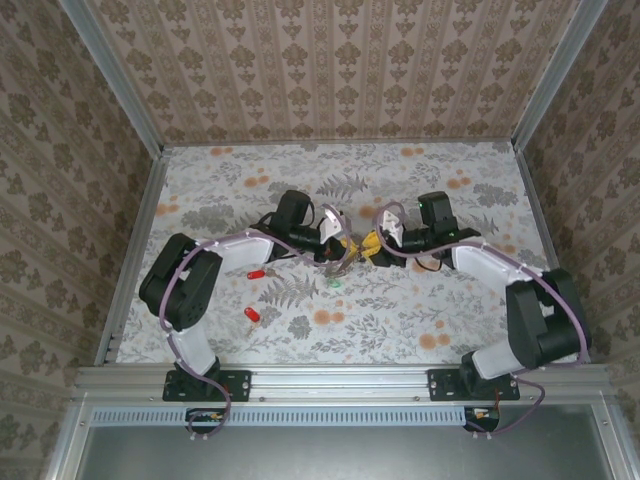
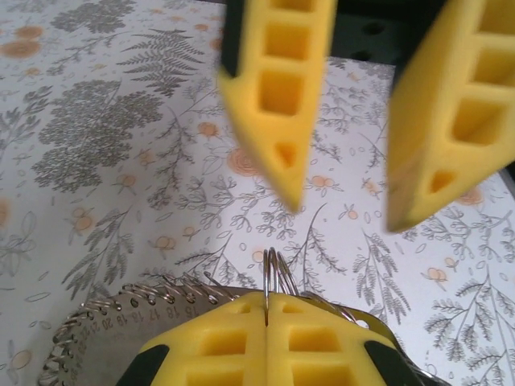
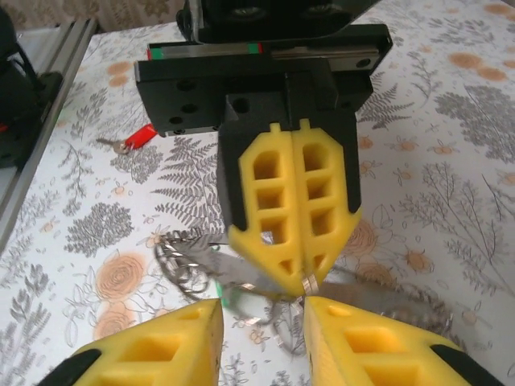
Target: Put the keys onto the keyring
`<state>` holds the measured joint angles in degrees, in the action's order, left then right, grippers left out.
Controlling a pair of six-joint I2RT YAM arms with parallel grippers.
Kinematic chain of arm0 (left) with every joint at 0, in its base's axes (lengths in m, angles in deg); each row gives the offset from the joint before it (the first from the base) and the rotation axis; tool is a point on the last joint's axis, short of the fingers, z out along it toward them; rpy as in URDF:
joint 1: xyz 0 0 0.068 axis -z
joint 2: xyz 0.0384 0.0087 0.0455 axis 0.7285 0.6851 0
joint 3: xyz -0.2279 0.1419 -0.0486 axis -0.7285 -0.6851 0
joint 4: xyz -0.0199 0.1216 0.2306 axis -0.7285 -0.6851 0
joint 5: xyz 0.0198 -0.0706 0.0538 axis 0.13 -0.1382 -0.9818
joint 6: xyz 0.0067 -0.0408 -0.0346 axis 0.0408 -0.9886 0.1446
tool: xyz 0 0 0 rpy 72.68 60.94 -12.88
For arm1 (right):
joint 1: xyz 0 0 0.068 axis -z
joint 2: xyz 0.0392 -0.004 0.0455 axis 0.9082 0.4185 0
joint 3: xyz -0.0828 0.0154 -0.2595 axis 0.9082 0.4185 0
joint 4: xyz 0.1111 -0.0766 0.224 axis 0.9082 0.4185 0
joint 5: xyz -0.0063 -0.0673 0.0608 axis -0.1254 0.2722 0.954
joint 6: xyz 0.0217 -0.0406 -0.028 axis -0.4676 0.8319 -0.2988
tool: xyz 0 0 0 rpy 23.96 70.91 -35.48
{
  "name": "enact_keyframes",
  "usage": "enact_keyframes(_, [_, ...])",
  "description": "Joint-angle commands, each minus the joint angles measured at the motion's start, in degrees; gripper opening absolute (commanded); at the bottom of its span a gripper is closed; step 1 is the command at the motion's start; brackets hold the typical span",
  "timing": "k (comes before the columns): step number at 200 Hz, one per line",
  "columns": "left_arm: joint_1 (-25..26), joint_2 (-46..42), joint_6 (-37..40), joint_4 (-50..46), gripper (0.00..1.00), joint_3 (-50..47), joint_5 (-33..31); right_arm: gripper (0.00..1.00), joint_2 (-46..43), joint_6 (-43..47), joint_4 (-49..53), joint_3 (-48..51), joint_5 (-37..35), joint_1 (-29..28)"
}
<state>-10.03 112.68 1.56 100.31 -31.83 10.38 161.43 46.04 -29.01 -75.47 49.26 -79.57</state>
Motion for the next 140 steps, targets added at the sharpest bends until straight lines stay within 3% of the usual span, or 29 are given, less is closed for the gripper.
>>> enact_keyframes(1, [-0.12,-2.41,0.94,1.58,0.00,-0.09,-0.56,0.35,-5.20,-7.29,-3.94,3.51,-2.52,-0.05])
enact_keyframes(35, [-0.08,-1.73,0.00,1.56,0.00,0.89,0.91,0.38,-7.16,-13.86,-7.73,5.61,-6.95,-0.09])
enact_keyframes(66, [-0.17,-1.45,-0.68,0.52,0.00,1.93,1.47,0.40,-3.02,-20.19,-7.46,1.78,-9.64,-0.36])
enact_keyframes(115, [-1.39,-1.36,-3.43,1.00,0.00,2.33,2.24,0.42,2.30,-38.43,-25.48,7.14,-11.52,-3.23])
enact_keyframes(140, [-1.83,-1.69,-3.74,0.83,0.00,2.43,3.11,0.43,4.64,-39.12,-31.26,10.25,-14.00,-4.56])
